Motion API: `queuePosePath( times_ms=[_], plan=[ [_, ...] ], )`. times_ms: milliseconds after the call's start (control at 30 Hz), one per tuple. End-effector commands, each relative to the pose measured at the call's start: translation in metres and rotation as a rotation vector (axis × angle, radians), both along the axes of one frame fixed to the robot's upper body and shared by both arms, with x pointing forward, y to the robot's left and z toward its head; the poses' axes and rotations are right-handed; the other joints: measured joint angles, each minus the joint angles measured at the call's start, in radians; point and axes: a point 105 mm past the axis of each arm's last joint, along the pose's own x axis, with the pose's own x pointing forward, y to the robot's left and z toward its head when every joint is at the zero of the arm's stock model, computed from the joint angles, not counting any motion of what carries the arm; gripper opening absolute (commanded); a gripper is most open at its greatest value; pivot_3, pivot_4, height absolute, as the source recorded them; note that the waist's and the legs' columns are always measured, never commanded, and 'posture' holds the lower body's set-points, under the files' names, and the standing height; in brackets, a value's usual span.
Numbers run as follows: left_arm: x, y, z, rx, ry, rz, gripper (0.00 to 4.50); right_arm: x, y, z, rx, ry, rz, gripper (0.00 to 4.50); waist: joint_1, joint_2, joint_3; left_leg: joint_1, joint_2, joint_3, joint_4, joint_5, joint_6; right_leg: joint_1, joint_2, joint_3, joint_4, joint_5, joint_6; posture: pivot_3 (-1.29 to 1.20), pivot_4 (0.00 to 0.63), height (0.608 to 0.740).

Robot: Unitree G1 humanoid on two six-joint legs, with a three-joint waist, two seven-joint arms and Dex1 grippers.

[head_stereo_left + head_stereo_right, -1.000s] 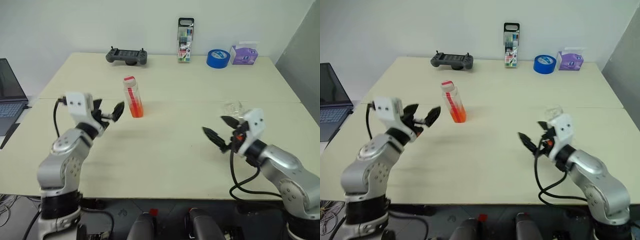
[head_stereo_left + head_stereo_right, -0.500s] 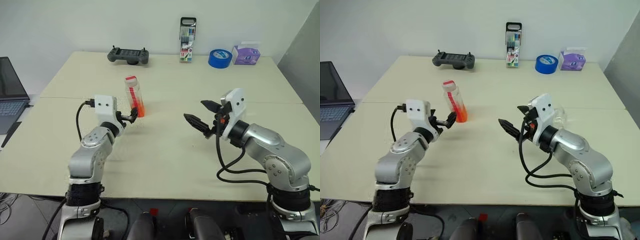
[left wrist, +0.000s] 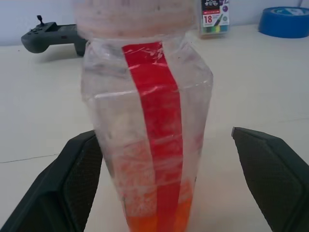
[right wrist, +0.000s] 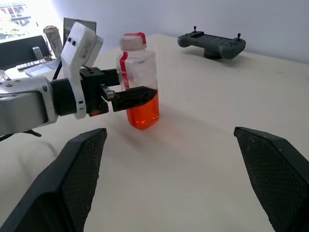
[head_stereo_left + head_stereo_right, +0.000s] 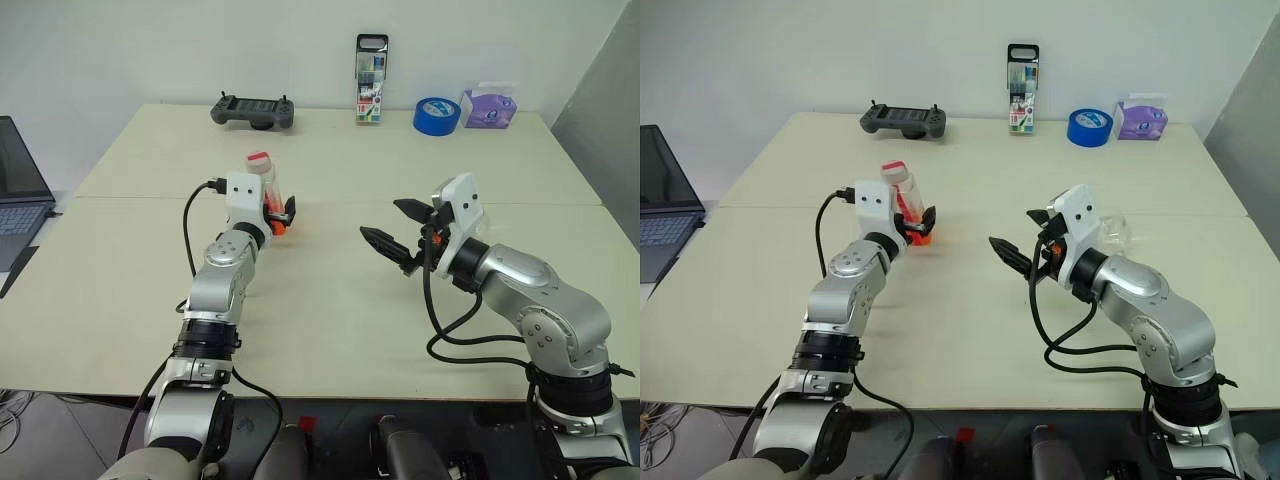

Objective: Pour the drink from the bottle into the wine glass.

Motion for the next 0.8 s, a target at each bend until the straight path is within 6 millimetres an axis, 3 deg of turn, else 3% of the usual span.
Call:
queuePosePath(
  times_ms=[33, 367, 633, 800],
  plan=[
    [0.007, 0.005, 0.023, -0.003, -0.09, 0.044, 4.45, -0.002, -0.003, 0.007, 0.022, -0.037, -0.02, 4.5, 0.0, 0.0, 0.0, 0.0, 0.0, 0.0, 0.0, 0.0, 0.0, 0.0, 0.0, 0.0, 0.0, 0.0, 0.0, 0.0, 0.15, 0.74],
    [0.016, 0.006, 0.034, 0.023, -0.142, 0.045, 4.45, 0.002, -0.007, 0.004, 0.031, -0.031, -0.057, 4.5, 0.0, 0.0, 0.0, 0.0, 0.0, 0.0, 0.0, 0.0, 0.0, 0.0, 0.0, 0.0, 0.0, 0.001, 0.0, 0.0, 0.15, 0.74],
    [0.006, -0.006, 0.055, 0.032, -0.267, -0.003, 4.45, 0.001, -0.003, 0.001, 0.029, -0.023, -0.045, 4.5, 0.0, 0.0, 0.0, 0.0, 0.0, 0.0, 0.0, 0.0, 0.0, 0.0, 0.0, 0.0, 0.0, 0.001, 0.0, 0.0, 0.15, 0.74],
    [0.001, -0.006, 0.054, 0.026, -0.275, 0.01, 4.45, 0.0, -0.003, 0.001, 0.028, -0.022, -0.044, 4.5, 0.0, 0.0, 0.0, 0.0, 0.0, 0.0, 0.0, 0.0, 0.0, 0.0, -0.001, 0.0, 0.0, 0.001, 0.0, 0.0, 0.15, 0.74]
  ],
)
